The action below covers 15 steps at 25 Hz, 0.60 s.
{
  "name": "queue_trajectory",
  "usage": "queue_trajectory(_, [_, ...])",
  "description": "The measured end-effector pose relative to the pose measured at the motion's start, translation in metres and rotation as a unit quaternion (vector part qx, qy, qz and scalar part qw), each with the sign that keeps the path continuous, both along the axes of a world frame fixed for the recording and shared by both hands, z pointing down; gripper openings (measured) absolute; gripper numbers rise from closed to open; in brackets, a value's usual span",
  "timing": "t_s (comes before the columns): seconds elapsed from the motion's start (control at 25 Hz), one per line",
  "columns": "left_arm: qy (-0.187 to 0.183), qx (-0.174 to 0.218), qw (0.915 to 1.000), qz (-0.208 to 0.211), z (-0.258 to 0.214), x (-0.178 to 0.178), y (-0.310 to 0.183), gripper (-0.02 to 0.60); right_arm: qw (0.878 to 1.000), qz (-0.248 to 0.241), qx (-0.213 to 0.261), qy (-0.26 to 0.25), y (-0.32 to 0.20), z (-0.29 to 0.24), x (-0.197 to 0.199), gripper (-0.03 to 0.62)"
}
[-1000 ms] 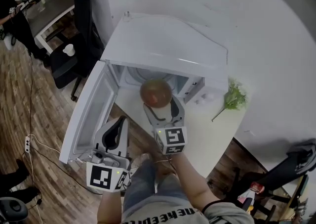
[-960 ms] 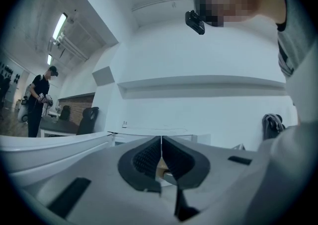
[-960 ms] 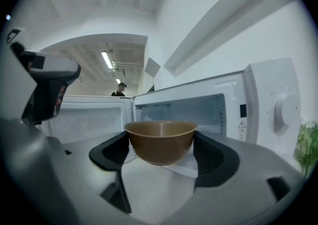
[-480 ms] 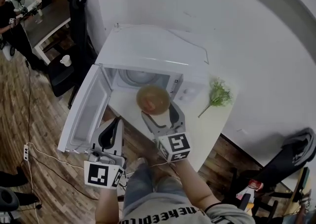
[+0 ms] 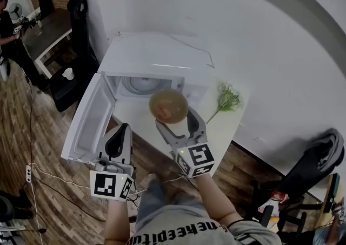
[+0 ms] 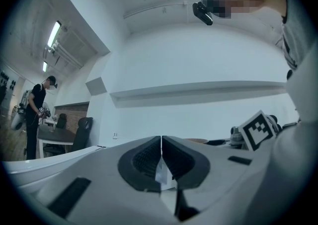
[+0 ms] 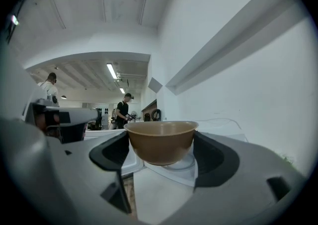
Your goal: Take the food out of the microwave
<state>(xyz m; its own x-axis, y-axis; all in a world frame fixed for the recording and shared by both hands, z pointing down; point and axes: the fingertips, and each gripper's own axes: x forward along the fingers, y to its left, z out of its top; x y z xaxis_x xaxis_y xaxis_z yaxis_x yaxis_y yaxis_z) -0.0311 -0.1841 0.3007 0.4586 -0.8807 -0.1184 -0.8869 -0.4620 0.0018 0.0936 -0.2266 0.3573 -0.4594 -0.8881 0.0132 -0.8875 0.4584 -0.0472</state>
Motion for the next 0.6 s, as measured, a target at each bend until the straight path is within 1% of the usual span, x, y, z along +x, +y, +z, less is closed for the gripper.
queue_trajectory(0.2, [-0.006,0.001,1.0000,-0.001,-0.006,0.012,0.007,0.011,1.000,0.013,0.012,0.002,0.014,-0.018,0.021,0.408])
queue_trajectory(0.6, [-0.014,0.011,0.9998,-0.001,-0.017,0.036,0.026,0.011,0.998,0.044,0.037,-0.008,0.038,-0.043,0.065,0.408])
